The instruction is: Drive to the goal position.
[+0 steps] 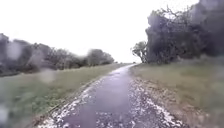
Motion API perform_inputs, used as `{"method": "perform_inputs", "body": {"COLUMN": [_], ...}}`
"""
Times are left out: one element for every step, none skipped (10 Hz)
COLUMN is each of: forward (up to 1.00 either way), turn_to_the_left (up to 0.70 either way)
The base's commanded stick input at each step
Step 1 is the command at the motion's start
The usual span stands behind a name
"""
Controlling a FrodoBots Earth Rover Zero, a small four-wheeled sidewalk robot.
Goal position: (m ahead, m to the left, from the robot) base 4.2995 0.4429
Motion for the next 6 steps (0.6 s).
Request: {"method": "perform_inputs", "body": {"forward": [0.7,0.7,0.7,0.7,0.7,0.7], "turn_to_the_left": [0.0,0.0,0.0,0.0,0.0,0.0]}}
